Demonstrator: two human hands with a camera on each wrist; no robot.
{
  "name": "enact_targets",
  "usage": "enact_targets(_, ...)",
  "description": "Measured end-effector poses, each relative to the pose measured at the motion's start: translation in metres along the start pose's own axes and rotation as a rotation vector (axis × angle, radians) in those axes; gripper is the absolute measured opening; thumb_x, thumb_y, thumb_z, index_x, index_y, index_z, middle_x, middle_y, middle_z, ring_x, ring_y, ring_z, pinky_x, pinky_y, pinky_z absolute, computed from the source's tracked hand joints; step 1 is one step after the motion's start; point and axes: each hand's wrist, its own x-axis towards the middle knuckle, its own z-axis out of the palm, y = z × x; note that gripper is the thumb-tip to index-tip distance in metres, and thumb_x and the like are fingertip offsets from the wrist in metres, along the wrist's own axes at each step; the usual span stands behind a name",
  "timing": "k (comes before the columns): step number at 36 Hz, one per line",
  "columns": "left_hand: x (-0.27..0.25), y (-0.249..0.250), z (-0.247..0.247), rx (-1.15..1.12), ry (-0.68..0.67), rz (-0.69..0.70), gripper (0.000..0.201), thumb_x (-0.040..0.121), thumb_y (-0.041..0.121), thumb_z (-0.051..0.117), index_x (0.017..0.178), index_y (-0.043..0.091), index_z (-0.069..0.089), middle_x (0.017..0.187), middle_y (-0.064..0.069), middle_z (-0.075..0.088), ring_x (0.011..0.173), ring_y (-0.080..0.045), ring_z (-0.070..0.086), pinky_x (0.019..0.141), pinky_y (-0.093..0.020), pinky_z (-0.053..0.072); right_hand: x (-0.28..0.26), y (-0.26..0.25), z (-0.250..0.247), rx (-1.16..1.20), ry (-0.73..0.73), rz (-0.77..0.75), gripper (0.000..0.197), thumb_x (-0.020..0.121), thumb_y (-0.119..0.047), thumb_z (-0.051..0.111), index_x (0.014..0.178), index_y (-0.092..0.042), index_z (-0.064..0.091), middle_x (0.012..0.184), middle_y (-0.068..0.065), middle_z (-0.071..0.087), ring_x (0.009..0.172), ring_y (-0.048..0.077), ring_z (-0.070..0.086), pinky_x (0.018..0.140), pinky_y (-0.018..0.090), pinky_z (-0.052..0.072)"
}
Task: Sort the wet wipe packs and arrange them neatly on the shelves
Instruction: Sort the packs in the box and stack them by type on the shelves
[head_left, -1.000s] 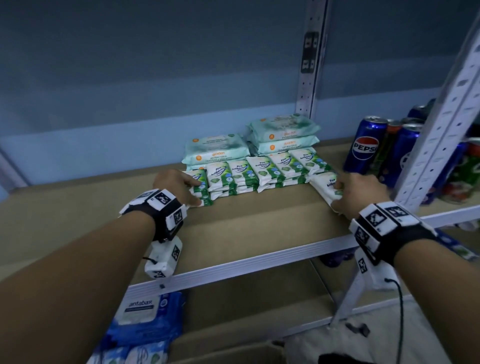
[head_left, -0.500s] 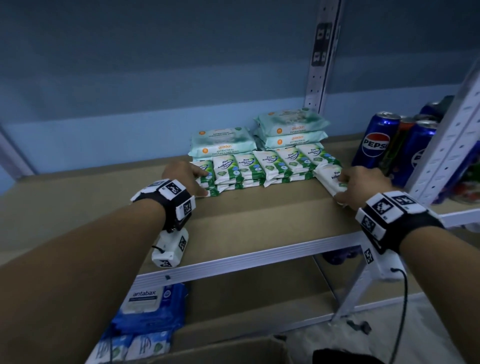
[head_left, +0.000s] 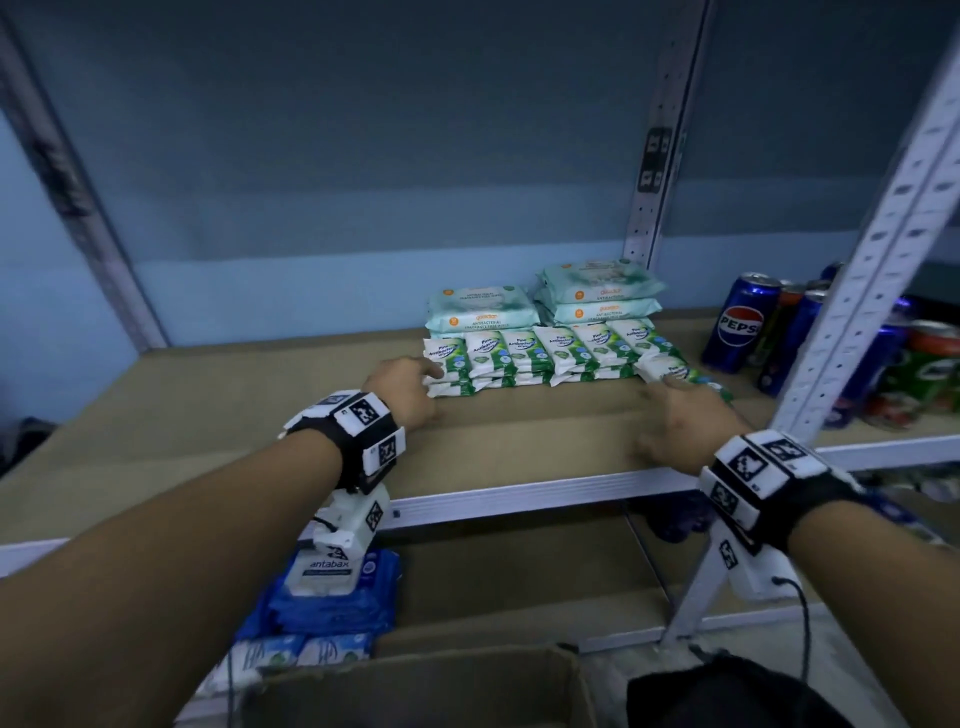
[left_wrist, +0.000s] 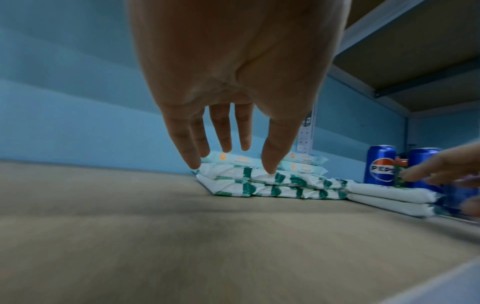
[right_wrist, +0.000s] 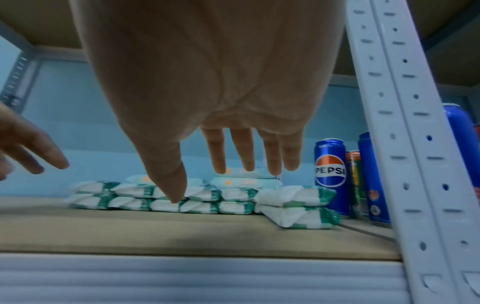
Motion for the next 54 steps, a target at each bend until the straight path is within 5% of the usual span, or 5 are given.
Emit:
enact_targets(11, -0.092, -0.008, -0.005, -0.191, -0.027, 0.114, 0.036, 0.079, 0.025, 0.08, 0.113, 0.027, 0.068, 0.108, 0.008, 0.063, 0.1, -0.009, 0.059, 0.081, -0.022, 0.043, -0.068, -0.075, 0.004, -0.01, -0.063, -0.278, 0.014, 0.084, -0.029, 0.059, 0.094, -0.019, 0.058, 0.097, 0.006, 0.063, 0.093, 0.028, 0.06, 0.079, 0.037, 0.052)
enact_targets(32, -0.227, -0.087, 0.131, -0.313, -0.444, -0.043, 0.024, 0.085, 0.016, 0.075, 0.108, 0.01, 0.07, 0.107, -0.003, 0.07, 0.089, -0.005, 0.058, 0.066, 0.002, 0.036, -0.183, -0.124, 0.224, -0.029, -0.595, -0.252, 0.03, 0.088, -0.035, 0.062, 0.11, -0.015, 0.063, 0.106, 0.008, 0.066, 0.099, 0.028, 0.062, 0.08, 0.031, 0.05)
enact_targets(45, -0.307, -0.148, 0.256, -0.2, -0.829, -0.252, 0.034, 0.089, 0.024, 0.069, 0.121, 0.013, 0.067, 0.128, -0.003, 0.063, 0.111, -0.022, 0.06, 0.084, -0.022, 0.046, -0.229, -0.092, 0.328, -0.036, -0.942, -0.14, 0.035, 0.093, -0.024, 0.064, 0.125, -0.011, 0.058, 0.133, 0.013, 0.056, 0.117, 0.027, 0.055, 0.092, 0.028, 0.044)
enact_targets(50, -0.323, -0.168, 0.285, -0.082, -0.966, -0.262, 0.049, 0.094, 0.032, 0.064, 0.137, 0.011, 0.054, 0.142, -0.005, 0.053, 0.123, -0.022, 0.054, 0.098, -0.027, 0.046, -0.228, -0.087, 0.354, -0.064, -1.065, -0.09, 0.033, 0.091, -0.022, 0.066, 0.069, -0.018, 0.041, 0.089, 0.01, 0.059, 0.084, 0.022, 0.057, 0.068, 0.027, 0.045)
enact_targets(54, -0.319, -0.173, 0.301, -0.087, -0.977, -0.28, 0.057, 0.093, 0.033, 0.064, 0.143, 0.014, 0.046, 0.147, -0.007, 0.045, 0.13, -0.023, 0.047, 0.105, -0.031, 0.042, -0.219, -0.085, 0.363, -0.079, -1.057, -0.094, 0.035, 0.091, -0.02, 0.067, 0.123, -0.007, 0.062, 0.127, 0.015, 0.06, 0.119, 0.029, 0.057, 0.093, 0.031, 0.046)
